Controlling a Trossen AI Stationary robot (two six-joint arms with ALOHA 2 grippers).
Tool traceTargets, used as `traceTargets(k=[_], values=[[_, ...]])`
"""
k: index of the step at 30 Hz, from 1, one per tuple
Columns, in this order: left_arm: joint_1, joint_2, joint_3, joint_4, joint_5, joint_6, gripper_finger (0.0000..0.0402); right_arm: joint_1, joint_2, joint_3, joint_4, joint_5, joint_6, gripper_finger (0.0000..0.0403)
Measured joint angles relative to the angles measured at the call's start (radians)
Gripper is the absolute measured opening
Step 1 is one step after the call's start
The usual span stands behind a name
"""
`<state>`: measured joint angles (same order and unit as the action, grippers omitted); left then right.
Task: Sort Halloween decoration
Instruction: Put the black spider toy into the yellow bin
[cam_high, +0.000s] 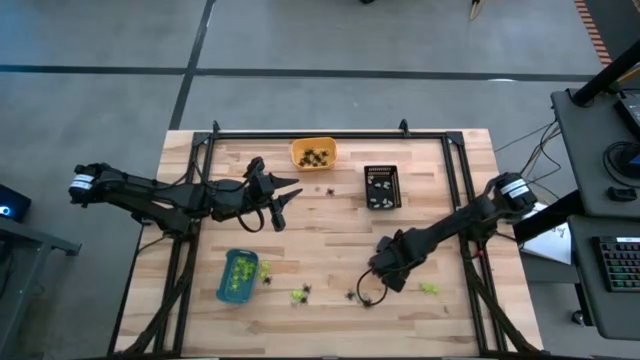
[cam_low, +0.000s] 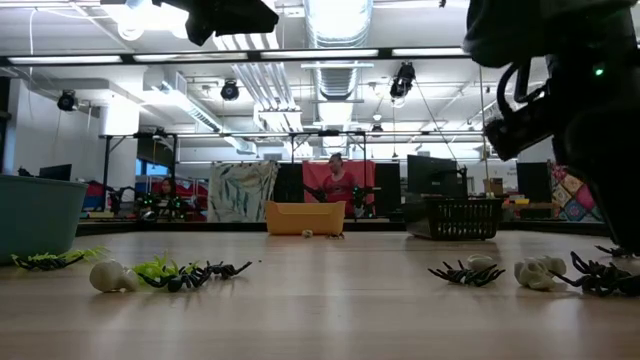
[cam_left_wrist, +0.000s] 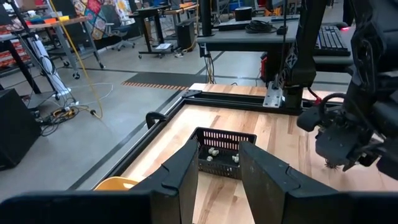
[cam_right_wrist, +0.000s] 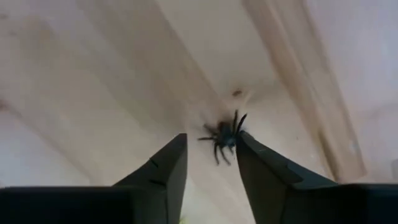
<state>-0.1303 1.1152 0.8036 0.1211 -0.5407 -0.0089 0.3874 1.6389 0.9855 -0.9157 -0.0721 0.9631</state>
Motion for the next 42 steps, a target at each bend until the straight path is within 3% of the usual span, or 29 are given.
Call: traceTargets(k=[5,9,13,20,30,34,42], values=[[0.0,0.0,0.0,0.005,0.0,0.0,0.01,0.0,0.032,0.0,0.006,0.028,-0.033,0.0161],[0.0,0.0,0.0,0.008,0.0,0.0,0.01,0.0,0.06,0.003,0.009,0.026,-0.052,0.0162],[0.0,0.0,0.0,0.008,0.0,0.0,0.01,-0.001,0.072,0.003,0.014,0.021,-0.073,0.013],[0.0,0.0,0.0,0.007,0.0,0.0,0.01,0.001,0.067,0.009,0.019,0.028,-0.119,0.002],[0.0,0.0,0.0,0.008,0.001,-0.018,0.01,-0.02,-0.048,0.044,0.037,0.088,-0.21,0.001],[-0.008,0.0,0.0,0.008,0.002,-0.034,0.01,-0.064,-0.131,0.027,0.172,0.13,-0.303,0.0009],[-0.045,0.0,-0.015,0.018,0.004,-0.062,0.01,-0.259,-0.212,0.007,0.675,0.154,-0.68,0.0009]])
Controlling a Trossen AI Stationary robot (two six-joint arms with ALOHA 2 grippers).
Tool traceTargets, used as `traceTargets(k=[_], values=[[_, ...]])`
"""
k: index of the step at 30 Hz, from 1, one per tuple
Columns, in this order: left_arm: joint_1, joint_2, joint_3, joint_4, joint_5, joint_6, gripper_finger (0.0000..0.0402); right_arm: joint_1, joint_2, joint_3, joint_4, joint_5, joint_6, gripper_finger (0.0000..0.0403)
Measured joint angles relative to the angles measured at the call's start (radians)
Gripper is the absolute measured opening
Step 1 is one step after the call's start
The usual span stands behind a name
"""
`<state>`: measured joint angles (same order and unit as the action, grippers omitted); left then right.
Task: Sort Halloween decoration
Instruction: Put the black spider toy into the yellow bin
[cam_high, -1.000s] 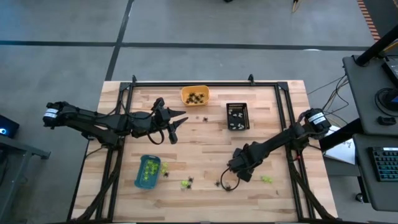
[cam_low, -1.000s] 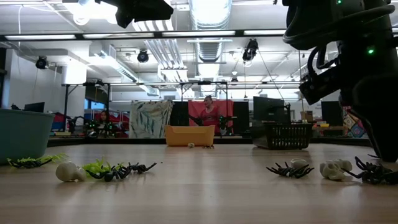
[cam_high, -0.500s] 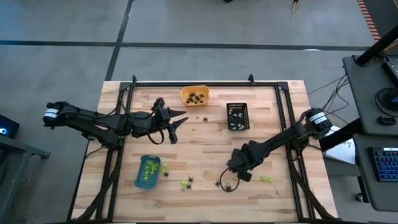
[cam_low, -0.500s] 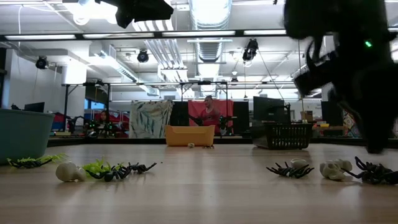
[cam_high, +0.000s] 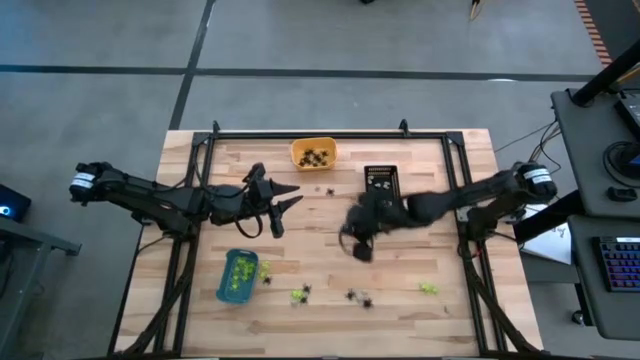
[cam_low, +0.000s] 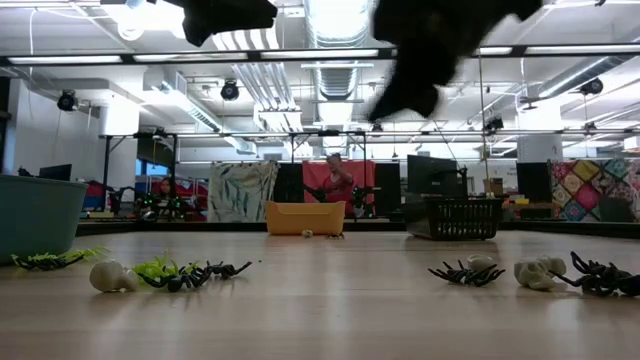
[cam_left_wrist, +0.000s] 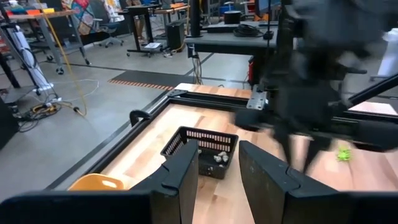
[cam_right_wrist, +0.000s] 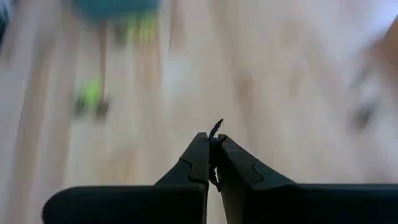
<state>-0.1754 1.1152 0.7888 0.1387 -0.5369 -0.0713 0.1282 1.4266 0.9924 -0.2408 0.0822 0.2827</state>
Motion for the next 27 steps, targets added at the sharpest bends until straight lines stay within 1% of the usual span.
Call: traceTargets(k=[3,5,7,9,11,14,16,18,19,22,24,27], values=[[-0.01,0.0,-0.005,0.001,0.0,-0.02,0.01,-0.103,0.014,0.0,0.224,-0.001,-0.138,0.0009],[-0.017,0.0,-0.009,0.0,0.0,-0.027,0.01,-0.181,0.037,0.0,0.362,-0.002,-0.194,0.0009],[-0.027,0.0,-0.012,0.0,0.0,-0.028,0.01,-0.263,0.074,0.0,0.506,0.021,-0.212,0.0009],[-0.035,0.0,-0.012,0.001,-0.001,-0.028,0.01,-0.34,0.114,0.0,0.621,0.062,-0.196,0.0009],[-0.042,0.0,-0.012,0.0,-0.001,-0.028,0.01,-0.41,0.161,0.001,0.718,0.079,-0.173,0.0009],[-0.048,0.0,-0.01,0.001,-0.002,-0.031,0.01,-0.508,0.243,0.001,0.779,0.078,-0.126,0.0009],[-0.051,0.0,-0.01,0.001,-0.002,-0.035,0.01,-0.562,0.294,0.0,0.782,0.067,-0.054,0.0009],[-0.051,0.0,-0.011,0.001,-0.003,-0.036,0.01,-0.605,0.337,0.002,0.786,0.013,0.023,0.001],[-0.051,0.0,-0.012,0.001,-0.004,-0.036,0.01,-0.622,0.357,0.007,0.787,-0.033,0.054,0.0012],[-0.05,0.0,-0.013,0.0,-0.005,-0.036,0.01,-0.65,0.403,0.027,0.792,-0.144,0.096,0.0023],[-0.05,0.0,-0.013,0.001,-0.005,-0.036,0.01,-0.655,0.424,0.044,0.792,-0.166,0.113,0.0035],[-0.05,0.0,-0.013,0.001,-0.006,-0.036,0.01,-0.655,0.441,0.066,0.781,-0.168,0.115,0.0059]])
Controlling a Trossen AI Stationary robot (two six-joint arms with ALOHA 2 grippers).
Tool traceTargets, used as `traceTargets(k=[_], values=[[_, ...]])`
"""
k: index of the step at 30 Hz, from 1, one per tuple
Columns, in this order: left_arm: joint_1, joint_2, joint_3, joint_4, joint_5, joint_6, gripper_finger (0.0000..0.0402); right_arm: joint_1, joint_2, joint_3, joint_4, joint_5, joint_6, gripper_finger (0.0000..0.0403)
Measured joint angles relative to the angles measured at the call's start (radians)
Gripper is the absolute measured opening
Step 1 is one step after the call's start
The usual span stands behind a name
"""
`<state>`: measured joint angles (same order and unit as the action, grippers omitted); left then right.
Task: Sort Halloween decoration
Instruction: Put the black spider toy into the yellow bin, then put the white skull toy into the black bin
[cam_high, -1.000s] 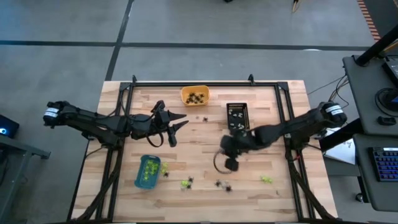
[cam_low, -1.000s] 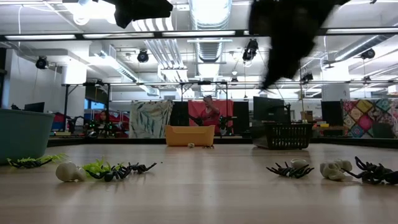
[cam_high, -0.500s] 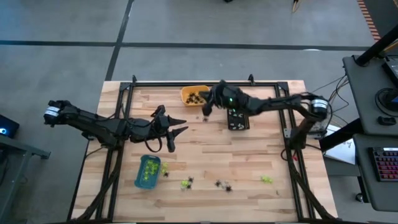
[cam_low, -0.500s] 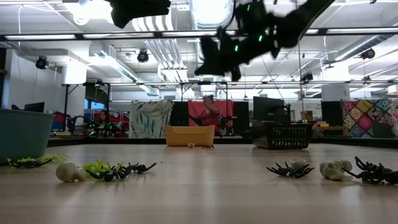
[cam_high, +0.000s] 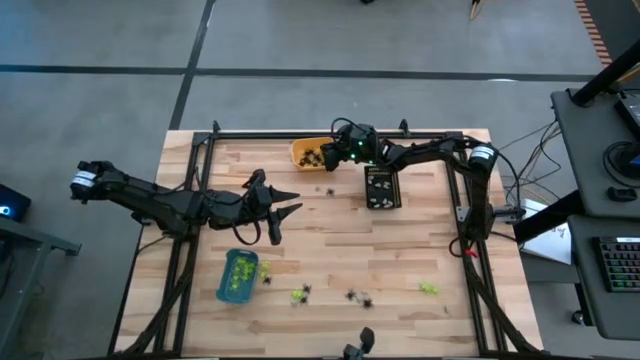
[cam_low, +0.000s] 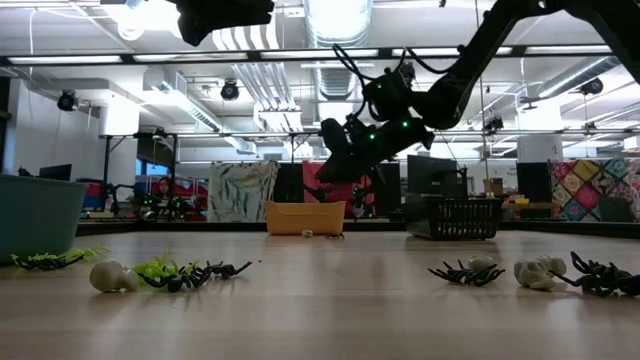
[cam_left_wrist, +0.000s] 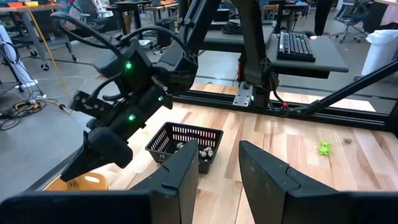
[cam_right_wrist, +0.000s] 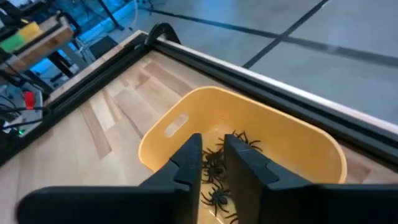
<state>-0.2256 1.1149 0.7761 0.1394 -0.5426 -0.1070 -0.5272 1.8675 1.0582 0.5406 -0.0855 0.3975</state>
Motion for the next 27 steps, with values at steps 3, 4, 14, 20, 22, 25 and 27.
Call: traceTargets(k=[3,4,14,20,22,25,27], values=[[0.0,0.0,0.0,0.0,0.0,0.0,0.01,0.001,0.0,0.013,-0.019,0.009,-0.004,0.0087],[0.0,0.0,0.0,0.0,0.0,0.0,0.01,0.001,-0.001,0.016,-0.019,0.01,-0.003,0.0096],[0.0,0.046,0.0,0.0,0.0,-0.004,0.01,0.034,-0.091,0.016,-0.104,-0.072,-0.085,0.0148],[0.001,0.098,0.001,0.004,-0.001,-0.008,0.01,0.114,-0.218,0.001,-0.248,-0.071,-0.189,0.0141],[0.001,0.118,0.008,0.007,-0.001,-0.008,0.01,0.143,-0.265,-0.02,-0.262,-0.07,-0.21,0.0137],[0.001,0.146,0.017,0.018,-0.001,-0.007,0.01,0.185,-0.343,-0.066,-0.267,-0.071,-0.23,0.0133],[0.002,0.166,0.023,0.019,-0.001,-0.007,0.01,0.212,-0.393,-0.097,-0.274,-0.069,-0.235,0.013]])
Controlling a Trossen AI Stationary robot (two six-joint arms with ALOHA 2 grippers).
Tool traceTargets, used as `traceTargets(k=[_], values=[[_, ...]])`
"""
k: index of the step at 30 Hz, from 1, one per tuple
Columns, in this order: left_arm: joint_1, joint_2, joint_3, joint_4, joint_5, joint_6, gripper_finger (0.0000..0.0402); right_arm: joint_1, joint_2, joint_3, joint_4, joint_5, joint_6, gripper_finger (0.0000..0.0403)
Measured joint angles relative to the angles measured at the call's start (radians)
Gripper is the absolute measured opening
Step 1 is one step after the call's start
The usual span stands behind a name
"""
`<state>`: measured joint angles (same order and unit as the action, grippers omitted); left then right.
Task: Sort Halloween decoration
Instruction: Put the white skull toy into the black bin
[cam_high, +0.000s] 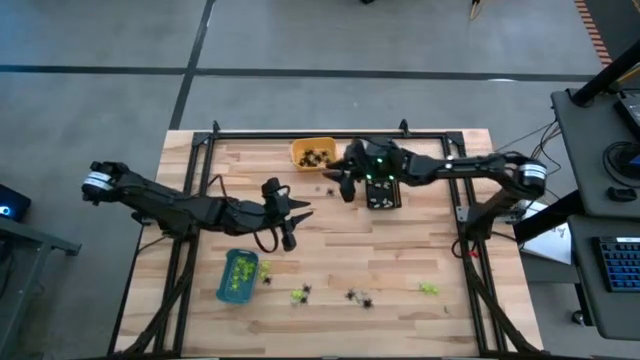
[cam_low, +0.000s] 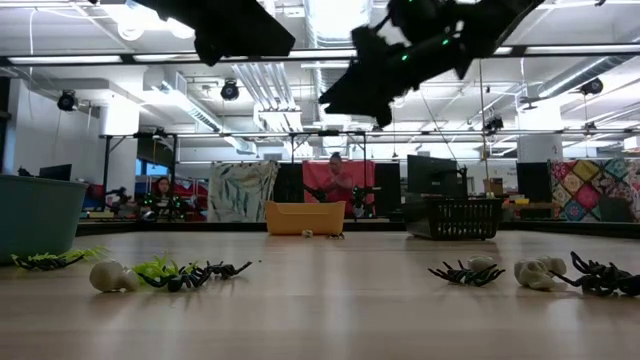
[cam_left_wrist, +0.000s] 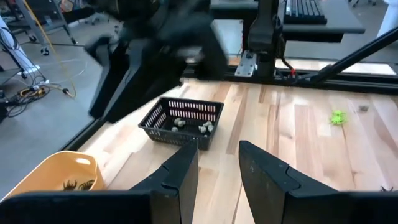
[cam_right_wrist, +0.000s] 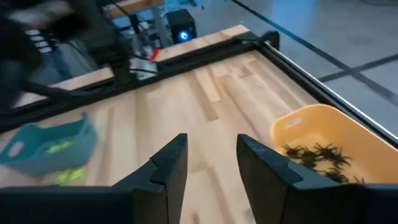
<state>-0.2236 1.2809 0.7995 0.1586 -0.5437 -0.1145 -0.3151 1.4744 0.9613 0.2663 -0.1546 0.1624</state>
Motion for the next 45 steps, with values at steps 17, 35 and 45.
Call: traceTargets(k=[17,35,45], values=[[0.081,0.148,0.005,0.051,0.001,0.011,0.01,0.15,-0.307,-0.086,-0.014,0.237,0.009,0.0125],[0.195,0.211,-0.052,0.155,0.19,0.145,0.01,0.187,-0.402,-0.083,-0.416,0.431,0.139,0.0123],[0.276,0.245,-0.188,0.401,0.214,0.138,0.01,0.231,-0.399,-0.093,-0.417,0.444,0.129,0.0123]])
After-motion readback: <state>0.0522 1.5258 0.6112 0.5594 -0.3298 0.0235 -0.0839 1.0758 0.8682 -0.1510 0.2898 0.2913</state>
